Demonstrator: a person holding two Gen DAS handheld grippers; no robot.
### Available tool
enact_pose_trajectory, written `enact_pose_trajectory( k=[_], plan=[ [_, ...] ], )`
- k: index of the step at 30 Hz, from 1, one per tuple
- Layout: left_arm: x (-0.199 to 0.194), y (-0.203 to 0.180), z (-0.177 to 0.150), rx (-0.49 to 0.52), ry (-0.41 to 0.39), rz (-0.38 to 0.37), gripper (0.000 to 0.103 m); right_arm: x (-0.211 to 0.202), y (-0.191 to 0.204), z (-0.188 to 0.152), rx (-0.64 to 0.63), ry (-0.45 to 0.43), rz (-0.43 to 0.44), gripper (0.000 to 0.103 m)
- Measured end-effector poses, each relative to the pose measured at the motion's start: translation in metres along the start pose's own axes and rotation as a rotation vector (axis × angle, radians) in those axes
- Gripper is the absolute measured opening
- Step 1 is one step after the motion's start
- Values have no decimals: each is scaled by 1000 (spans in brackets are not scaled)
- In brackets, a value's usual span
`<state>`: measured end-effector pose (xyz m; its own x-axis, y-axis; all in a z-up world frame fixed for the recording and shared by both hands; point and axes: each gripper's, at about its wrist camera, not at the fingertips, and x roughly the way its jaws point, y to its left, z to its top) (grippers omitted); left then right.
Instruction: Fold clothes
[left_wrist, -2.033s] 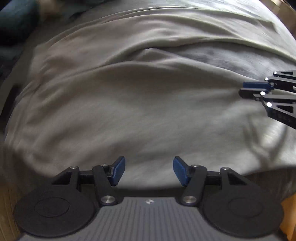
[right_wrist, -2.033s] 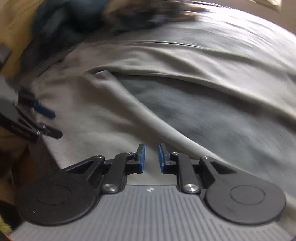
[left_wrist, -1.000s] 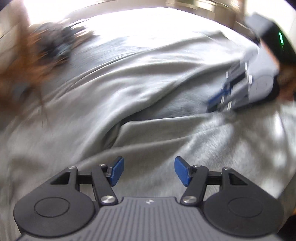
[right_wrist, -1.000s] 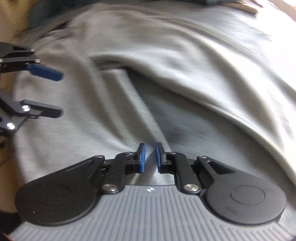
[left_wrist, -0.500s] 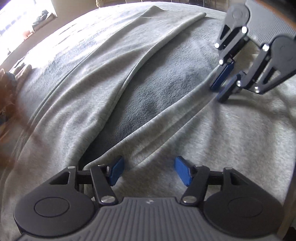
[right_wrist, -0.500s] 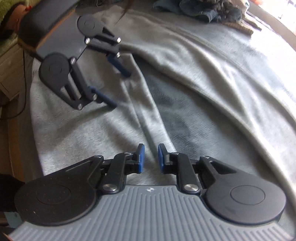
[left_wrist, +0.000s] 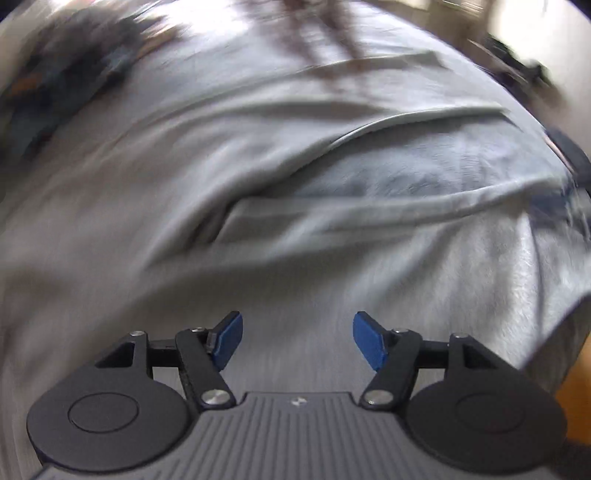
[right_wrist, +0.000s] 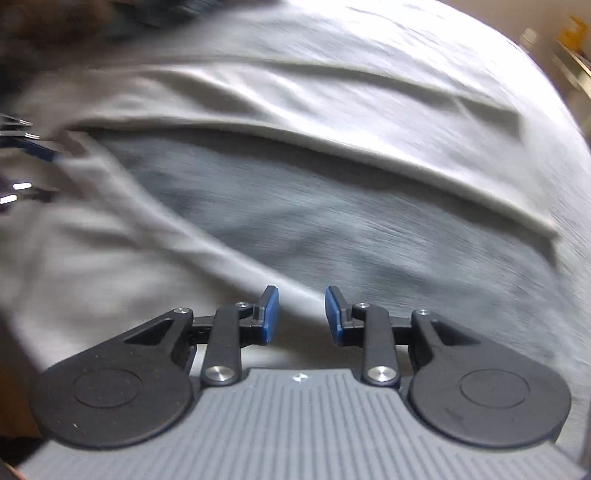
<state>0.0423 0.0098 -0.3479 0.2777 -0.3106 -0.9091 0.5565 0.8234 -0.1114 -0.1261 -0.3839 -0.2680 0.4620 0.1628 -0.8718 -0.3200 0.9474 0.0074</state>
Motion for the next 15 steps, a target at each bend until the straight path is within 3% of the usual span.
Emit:
enact_pose_trajectory(
  k=[3, 5, 7, 10, 15],
  plan=[
    [-13, 22, -39, -188, 67, 18, 67, -3, 56, -11, -104, 15, 160, 27],
    [-17, 37, -61, -313, 98, 39, 66, 3, 81, -29, -161, 72, 171, 27],
    [-21, 54, -78, -441, 102, 47, 66, 7, 77, -54, -139, 125, 132, 27],
    [-26, 75, -94, -613, 75, 21, 65, -10, 37, -96, 30, 168, 55, 27],
    [-29, 84, -93, -720, 64, 14, 65, -52, -50, -155, 310, 308, -221, 27]
  ],
)
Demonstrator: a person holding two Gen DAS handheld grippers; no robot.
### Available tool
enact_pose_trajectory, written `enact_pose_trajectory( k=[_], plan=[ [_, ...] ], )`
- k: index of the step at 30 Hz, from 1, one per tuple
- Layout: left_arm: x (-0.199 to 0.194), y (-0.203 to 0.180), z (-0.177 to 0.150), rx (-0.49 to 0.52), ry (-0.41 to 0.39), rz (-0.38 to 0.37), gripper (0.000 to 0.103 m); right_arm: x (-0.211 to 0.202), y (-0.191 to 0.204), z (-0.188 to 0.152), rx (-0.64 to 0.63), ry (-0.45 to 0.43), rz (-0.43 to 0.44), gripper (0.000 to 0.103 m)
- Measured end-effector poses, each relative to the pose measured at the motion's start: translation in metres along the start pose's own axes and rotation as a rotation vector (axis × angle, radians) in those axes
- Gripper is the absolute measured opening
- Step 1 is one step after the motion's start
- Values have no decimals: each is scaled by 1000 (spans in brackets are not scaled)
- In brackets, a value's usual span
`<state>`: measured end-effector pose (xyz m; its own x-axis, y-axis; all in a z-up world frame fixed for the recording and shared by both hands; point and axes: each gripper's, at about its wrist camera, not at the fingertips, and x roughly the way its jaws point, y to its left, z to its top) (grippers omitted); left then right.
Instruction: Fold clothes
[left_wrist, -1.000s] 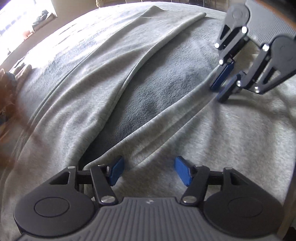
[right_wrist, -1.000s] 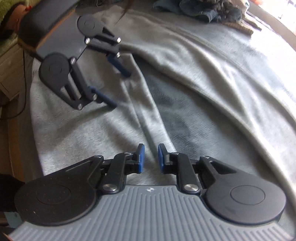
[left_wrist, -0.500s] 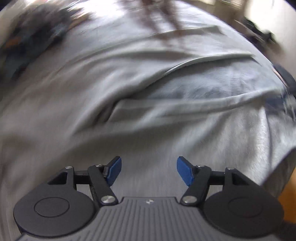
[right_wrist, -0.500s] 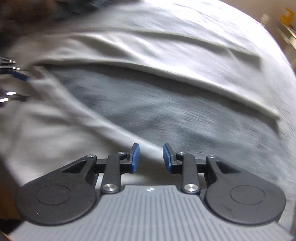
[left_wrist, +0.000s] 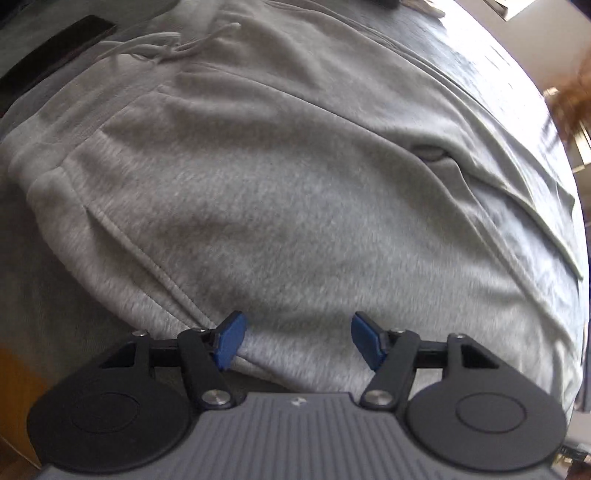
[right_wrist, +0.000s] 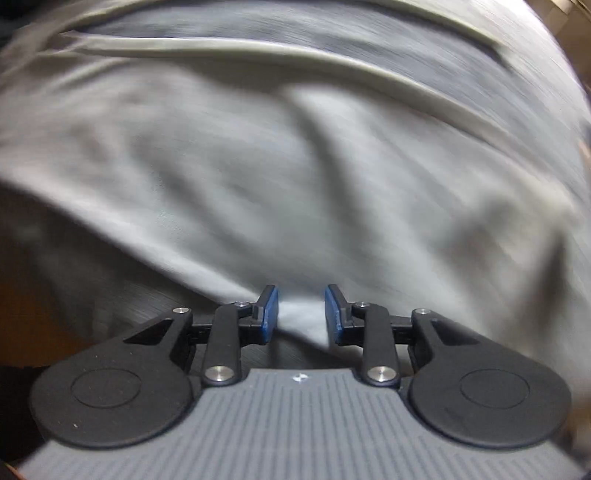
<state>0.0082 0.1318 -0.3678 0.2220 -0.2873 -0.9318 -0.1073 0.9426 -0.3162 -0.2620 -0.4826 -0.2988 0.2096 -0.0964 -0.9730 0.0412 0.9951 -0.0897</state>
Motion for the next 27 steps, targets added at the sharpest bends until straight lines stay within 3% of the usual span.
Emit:
enact_pose_trajectory(
  k=[3, 5, 7, 9, 11, 13, 16, 20, 23, 27],
  plan=[
    [-5, -4, 1, -7, 3, 31, 65, 1, -68, -18, 294, 85, -141, 28],
    [-11, -1, 1, -32, 0, 43, 65, -7, -104, -32, 573, 67, -157, 28],
    [-15, 2, 2, -62, 1, 49, 65, -16, -127, -51, 857, 5, -89, 32],
    [-18, 5, 4, -87, 3, 59, 65, -19, -135, -72, 1108, -53, -27, 46],
    [-21, 5, 5, -93, 3, 70, 65, -14, -135, -86, 1307, -105, 35, 47],
    [-21, 5, 7, -84, 5, 82, 66, -13, -139, -103, 1462, -161, 109, 47],
    [-22, 2, 7, -59, 7, 96, 66, -18, -141, -119, 1589, -212, 134, 47],
    [-23, -8, 5, -19, -2, 121, 66, -46, -142, -114, 1497, -271, -47, 47],
    [-24, -26, 4, 50, -28, 137, 66, -51, -137, -62, 1129, -262, -65, 47],
    [-22, -64, 2, 224, -46, 127, 66, -30, -120, 13, 680, -202, -32, 47]
  ],
)
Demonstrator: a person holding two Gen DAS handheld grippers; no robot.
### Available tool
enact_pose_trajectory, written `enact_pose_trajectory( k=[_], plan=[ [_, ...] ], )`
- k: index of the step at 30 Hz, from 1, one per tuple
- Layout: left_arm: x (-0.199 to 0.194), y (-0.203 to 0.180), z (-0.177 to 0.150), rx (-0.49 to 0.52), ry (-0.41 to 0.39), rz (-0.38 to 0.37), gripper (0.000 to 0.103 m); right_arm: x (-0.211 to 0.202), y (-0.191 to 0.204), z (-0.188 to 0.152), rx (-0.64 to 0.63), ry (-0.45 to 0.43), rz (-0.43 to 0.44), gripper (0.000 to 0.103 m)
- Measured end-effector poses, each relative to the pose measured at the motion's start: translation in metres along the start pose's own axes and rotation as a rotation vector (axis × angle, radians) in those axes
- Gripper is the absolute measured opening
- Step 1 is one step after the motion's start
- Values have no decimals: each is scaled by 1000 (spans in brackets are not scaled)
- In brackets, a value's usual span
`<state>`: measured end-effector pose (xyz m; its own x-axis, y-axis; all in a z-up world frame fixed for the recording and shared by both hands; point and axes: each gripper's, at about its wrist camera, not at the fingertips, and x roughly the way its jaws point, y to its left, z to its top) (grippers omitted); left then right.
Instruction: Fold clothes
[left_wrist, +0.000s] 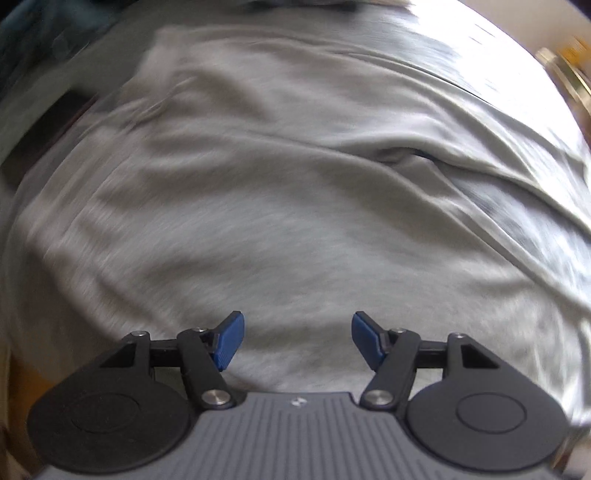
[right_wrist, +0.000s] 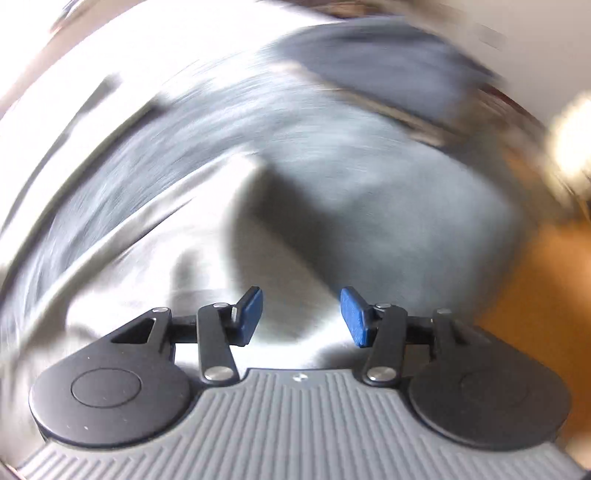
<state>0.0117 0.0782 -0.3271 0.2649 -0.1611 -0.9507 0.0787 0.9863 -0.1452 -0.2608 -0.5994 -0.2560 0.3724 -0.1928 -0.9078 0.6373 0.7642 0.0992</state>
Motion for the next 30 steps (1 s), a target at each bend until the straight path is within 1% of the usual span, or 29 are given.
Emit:
enact_pose_trajectory(
  k=[2, 4, 5, 6, 7, 9, 10, 12, 13, 15, 18, 21, 23, 25, 26, 27, 28, 29, 30],
  plan=[
    [1, -23, 2, 108, -8, -10, 66, 19, 28, 9, -205, 35, 14, 47],
    [3, -46, 3, 213, -15, -17, 66, 36, 48, 6, -419, 64, 5, 45],
    [5, -57, 4, 252, -18, -26, 66, 46, 52, 4, -498, 67, -39, 44],
    [7, -68, 6, 287, -22, -36, 66, 52, 49, 6, -517, 54, -90, 44],
    [10, -80, 8, 317, -28, -51, 66, 56, 38, 12, -468, 31, -123, 44],
    [18, -105, 14, 376, -39, -83, 66, 51, 5, 27, -249, -18, -143, 45],
    [23, -121, 18, 406, -46, -110, 66, 46, -5, 31, -180, -41, -158, 44],
    [34, -162, 25, 501, -56, -172, 66, 34, -12, 33, -150, -85, -205, 44],
    [40, -187, 27, 566, -60, -203, 66, 29, -15, 34, -131, -103, -192, 44],
    [51, -244, 26, 739, -69, -258, 66, 21, -16, 37, -91, -126, -93, 44],
    [63, -333, 13, 1008, -109, -329, 64, 25, -8, 44, -98, -148, 17, 46],
    [72, -405, -6, 1200, -136, -412, 60, 38, -8, 56, -78, -160, 121, 51],
    [78, -447, -21, 1316, -151, -453, 58, 46, -14, 65, -34, -161, 169, 52],
    [86, -479, -34, 1413, -168, -469, 57, 49, -23, 75, 26, -169, 216, 52],
    [90, -492, -41, 1448, -170, -469, 55, 52, -27, 80, 57, -168, 242, 52],
    [94, -504, -46, 1468, -169, -467, 52, 57, -31, 85, 79, -153, 267, 51],
    [98, -514, -50, 1476, -164, -467, 51, 63, -34, 90, 87, -130, 284, 51],
    [100, -524, -54, 1474, -157, -471, 50, 69, -35, 95, 85, -109, 301, 48],
    [103, -531, -55, 1466, -151, -478, 50, 74, -35, 99, 79, -89, 319, 40]
  ],
)
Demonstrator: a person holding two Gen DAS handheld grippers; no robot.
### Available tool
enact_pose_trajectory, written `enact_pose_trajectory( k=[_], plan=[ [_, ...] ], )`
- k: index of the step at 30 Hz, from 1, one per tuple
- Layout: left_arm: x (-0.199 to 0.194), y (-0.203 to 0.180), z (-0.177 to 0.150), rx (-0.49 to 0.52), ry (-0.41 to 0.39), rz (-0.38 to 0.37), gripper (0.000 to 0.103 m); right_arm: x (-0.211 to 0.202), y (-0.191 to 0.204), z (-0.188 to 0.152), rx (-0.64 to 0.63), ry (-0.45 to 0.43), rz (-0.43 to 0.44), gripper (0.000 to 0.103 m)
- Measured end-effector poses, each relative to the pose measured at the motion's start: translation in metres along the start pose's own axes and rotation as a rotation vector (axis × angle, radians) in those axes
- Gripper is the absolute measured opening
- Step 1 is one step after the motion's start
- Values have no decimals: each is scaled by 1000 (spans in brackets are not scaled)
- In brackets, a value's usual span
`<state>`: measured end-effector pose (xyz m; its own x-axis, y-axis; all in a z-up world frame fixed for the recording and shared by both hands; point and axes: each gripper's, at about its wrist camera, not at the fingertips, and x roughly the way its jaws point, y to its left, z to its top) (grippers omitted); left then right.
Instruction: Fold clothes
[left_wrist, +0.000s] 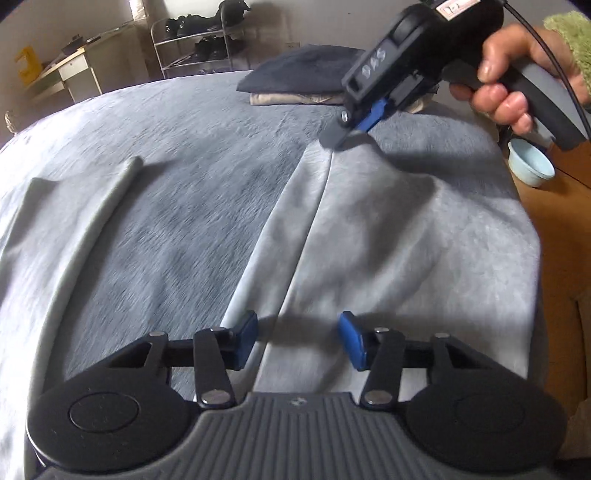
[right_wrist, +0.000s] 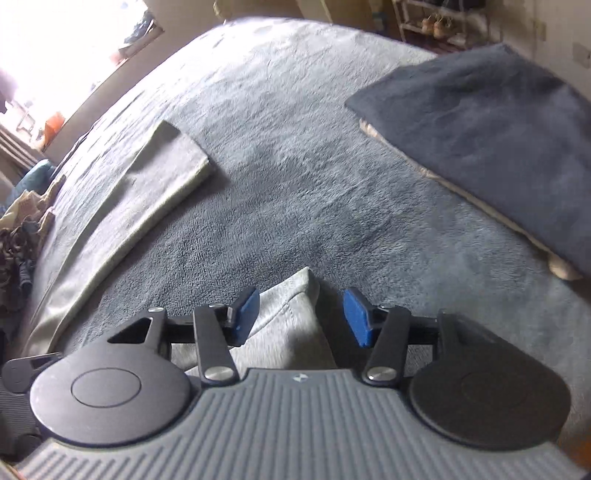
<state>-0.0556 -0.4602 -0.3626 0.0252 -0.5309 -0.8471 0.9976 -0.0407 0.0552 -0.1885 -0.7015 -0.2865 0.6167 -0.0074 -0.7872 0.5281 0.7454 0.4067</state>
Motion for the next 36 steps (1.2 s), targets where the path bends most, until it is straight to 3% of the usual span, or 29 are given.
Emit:
enact_pose_trajectory(
  k=[1, 2, 5, 10, 15, 18, 24, 28, 31, 34, 36],
  plan=[
    [6, -1, 5, -8, -1, -7, 50, 6, -1, 3, -5, 28, 12, 32],
    [11, -2, 10, -16, -2, -12, 50, 11, -1, 4, -15, 59, 18, 16],
    [23, -2, 19, -23, 4, -20, 50, 12, -2, 5, -42, 56, 63, 6],
    [30, 7, 24, -35, -2, -23, 42, 5, -7, 4, 12, -1, 157, 5],
    [30, 21, 30, -101, -8, -29, 13, 10, -14, 2, 63, -44, 223, 5],
    [28, 26, 34, -119, -17, -26, 5, 14, -19, 1, 99, -72, 263, 5],
    [12, 44, 37, -203, -53, -67, 4, 29, -29, 1, 153, -65, 233, 9],
    [7, 61, 35, -300, -65, -111, 4, 12, -42, 0, 202, -97, 198, 12],
    [17, 75, 30, -386, -25, -110, 4, -15, -51, -13, 209, -121, 139, 21],
    [34, 87, 27, -453, 53, -83, 4, -42, -60, -36, 241, -99, 61, 27],
    [37, 92, 30, -487, 66, -110, 9, -57, -67, -55, 292, -75, 18, 30]
  ],
)
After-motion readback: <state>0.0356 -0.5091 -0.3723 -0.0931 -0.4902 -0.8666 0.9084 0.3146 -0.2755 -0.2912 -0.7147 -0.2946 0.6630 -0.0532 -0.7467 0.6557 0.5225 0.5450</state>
